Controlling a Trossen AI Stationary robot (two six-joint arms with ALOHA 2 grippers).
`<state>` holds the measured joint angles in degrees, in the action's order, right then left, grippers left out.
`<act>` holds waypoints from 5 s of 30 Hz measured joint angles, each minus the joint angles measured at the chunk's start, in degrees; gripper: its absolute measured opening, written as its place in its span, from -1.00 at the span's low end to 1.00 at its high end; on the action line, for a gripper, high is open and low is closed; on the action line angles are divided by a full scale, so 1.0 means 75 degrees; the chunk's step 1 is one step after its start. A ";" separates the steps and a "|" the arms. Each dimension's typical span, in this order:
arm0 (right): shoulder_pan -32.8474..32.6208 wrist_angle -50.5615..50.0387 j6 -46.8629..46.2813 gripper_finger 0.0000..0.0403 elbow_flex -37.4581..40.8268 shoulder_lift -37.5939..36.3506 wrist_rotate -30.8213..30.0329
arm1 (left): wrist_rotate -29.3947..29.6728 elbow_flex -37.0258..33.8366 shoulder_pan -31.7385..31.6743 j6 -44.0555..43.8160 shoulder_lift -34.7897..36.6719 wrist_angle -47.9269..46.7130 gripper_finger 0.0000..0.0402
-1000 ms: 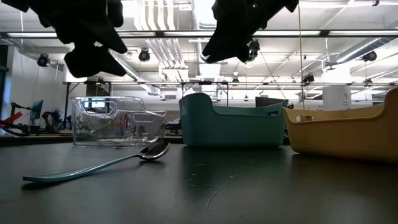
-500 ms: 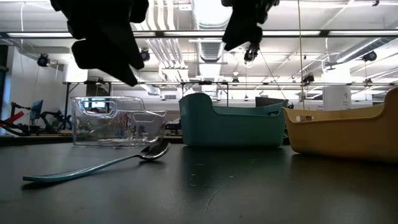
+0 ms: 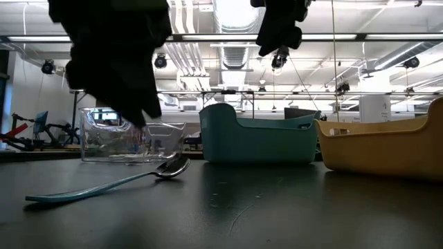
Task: Sort silverware by color (type)
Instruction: Put the black spoon into the yellow bin
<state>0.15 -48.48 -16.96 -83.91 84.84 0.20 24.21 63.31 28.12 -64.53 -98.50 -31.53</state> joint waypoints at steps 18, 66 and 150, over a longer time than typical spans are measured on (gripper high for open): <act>-0.1481 -0.0089 -0.0749 -0.25 0.0089 0.0000 -0.0359 | 0.1056 0.1406 0.0831 -0.1411 -0.2076 -0.0404 0.00; -0.2487 0.2717 -0.0551 -0.25 0.1789 0.0035 -0.1645 | 0.4109 0.2738 0.1096 -0.2055 -0.2401 -0.4192 -1.00; -0.1322 1.2709 0.2163 -0.92 0.3989 0.0105 -0.3082 | 0.8783 0.3343 0.0157 0.0920 -0.1395 -0.4128 -1.00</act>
<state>-9.76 46.84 -0.73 -54.00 85.62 -22.92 90.08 88.38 29.30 -57.63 -108.97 -62.49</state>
